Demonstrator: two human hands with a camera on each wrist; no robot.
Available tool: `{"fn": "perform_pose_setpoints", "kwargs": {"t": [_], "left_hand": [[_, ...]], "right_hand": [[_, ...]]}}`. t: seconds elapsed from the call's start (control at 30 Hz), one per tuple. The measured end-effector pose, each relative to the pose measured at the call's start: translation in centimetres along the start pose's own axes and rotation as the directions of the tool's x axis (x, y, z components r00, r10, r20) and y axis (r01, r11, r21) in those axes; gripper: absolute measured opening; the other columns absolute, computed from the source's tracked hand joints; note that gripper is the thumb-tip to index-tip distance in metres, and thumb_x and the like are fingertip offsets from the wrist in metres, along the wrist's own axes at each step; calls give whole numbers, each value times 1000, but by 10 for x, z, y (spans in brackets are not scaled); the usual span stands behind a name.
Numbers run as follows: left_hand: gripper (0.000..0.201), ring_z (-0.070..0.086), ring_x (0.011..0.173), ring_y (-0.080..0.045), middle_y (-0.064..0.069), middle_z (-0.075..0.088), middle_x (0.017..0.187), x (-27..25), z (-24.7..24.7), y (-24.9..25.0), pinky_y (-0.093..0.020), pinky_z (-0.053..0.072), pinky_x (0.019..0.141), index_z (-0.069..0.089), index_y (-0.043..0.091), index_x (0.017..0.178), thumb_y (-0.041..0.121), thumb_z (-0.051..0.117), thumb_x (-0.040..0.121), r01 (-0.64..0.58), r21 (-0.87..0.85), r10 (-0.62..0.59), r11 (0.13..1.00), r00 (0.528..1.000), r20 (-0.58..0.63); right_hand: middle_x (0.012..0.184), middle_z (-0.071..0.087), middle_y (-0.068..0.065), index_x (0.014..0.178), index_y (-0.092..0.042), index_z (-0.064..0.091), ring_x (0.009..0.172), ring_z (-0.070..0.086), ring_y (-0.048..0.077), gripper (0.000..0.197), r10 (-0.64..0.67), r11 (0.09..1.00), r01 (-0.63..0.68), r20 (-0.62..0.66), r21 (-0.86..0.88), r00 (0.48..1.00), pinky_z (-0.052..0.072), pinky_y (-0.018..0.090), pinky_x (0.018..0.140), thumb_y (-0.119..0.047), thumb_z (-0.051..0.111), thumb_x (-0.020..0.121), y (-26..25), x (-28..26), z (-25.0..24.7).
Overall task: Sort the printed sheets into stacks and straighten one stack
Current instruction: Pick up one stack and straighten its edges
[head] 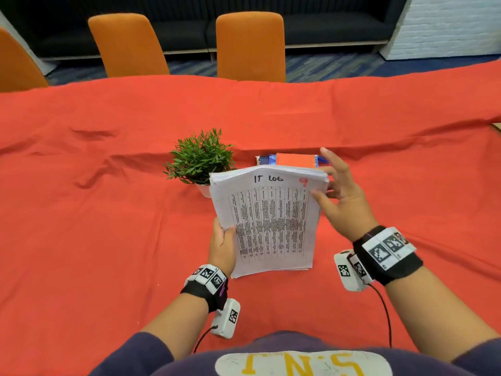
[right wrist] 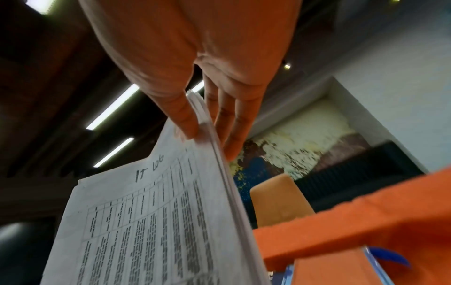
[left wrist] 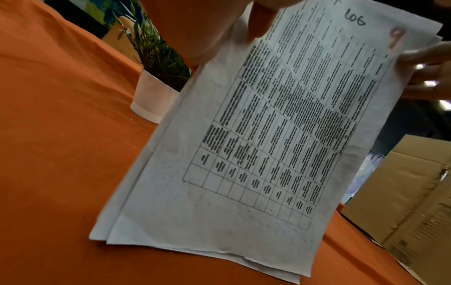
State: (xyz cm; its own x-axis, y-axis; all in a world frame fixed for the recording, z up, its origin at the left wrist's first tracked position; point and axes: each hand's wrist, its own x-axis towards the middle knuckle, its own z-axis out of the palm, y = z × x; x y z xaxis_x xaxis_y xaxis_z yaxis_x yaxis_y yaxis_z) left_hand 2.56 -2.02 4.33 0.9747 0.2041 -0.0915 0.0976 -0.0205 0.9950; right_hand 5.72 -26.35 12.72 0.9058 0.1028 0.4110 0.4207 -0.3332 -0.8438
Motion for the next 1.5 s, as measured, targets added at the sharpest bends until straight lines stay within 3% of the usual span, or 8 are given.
{"fn": "perform_pose_setpoints", "kwargs": {"t": [0.37,0.5,0.73,0.93,1.03,1.1,1.27,1.5], "left_hand": [[37,64,93,-2,3,68,103,6,-10,11,-26,49,85,56,19,113,9,63,79,-57,-83,57,995,998,-7],[29,66,103,-10,7,71,106,10,-7,23,-28,50,92,60,22,113,5,61,90,-81,-88,83,993,996,24],[22,68,97,-12,3,72,100,18,-6,40,-25,50,85,63,16,107,3,60,90,-139,-93,140,986,990,-2],[20,68,100,-17,1,72,103,17,4,59,-36,53,89,63,24,106,12,62,90,-176,-80,171,981,983,-58],[24,66,102,-13,2,70,106,6,14,59,-32,52,89,59,15,116,15,60,92,-241,-32,235,970,963,-130],[31,62,108,-9,2,66,115,-3,20,55,-25,48,93,53,14,124,13,58,94,-272,-46,263,961,954,-147],[43,60,98,10,20,63,107,-8,19,43,-12,45,86,47,42,111,11,66,87,-232,-41,226,972,967,-116],[52,68,97,-12,7,69,102,2,9,50,-34,53,89,54,39,106,10,80,73,-236,-155,210,959,963,-171]], "right_hand": [[91,62,4,129,-19,59,80,52,11,55,-171,904,216,151,-369,974,44,21,78,11,54,83,-3,0,-6],[103,59,-20,124,-22,60,90,54,-12,53,-83,964,96,61,-248,995,39,7,82,12,56,84,-3,-2,0],[104,71,-2,114,-25,60,95,67,8,47,328,889,-335,76,314,942,53,27,87,5,70,79,-3,4,6],[86,75,-15,106,-13,68,86,69,2,21,452,861,-458,80,221,888,54,28,81,-7,67,86,2,-1,23],[92,69,28,97,6,66,83,67,38,20,452,882,-425,-107,203,886,52,48,73,-12,66,88,1,-6,38],[97,59,41,92,8,64,71,62,29,20,450,886,-412,-178,212,875,48,38,64,-11,66,87,2,-16,52],[101,73,-3,108,-19,68,93,67,5,33,498,822,-440,-81,361,863,52,20,83,0,71,80,9,-37,67],[92,76,-7,110,-10,68,89,70,8,36,540,748,-456,-43,482,840,53,19,73,1,74,76,20,-28,67]]}}
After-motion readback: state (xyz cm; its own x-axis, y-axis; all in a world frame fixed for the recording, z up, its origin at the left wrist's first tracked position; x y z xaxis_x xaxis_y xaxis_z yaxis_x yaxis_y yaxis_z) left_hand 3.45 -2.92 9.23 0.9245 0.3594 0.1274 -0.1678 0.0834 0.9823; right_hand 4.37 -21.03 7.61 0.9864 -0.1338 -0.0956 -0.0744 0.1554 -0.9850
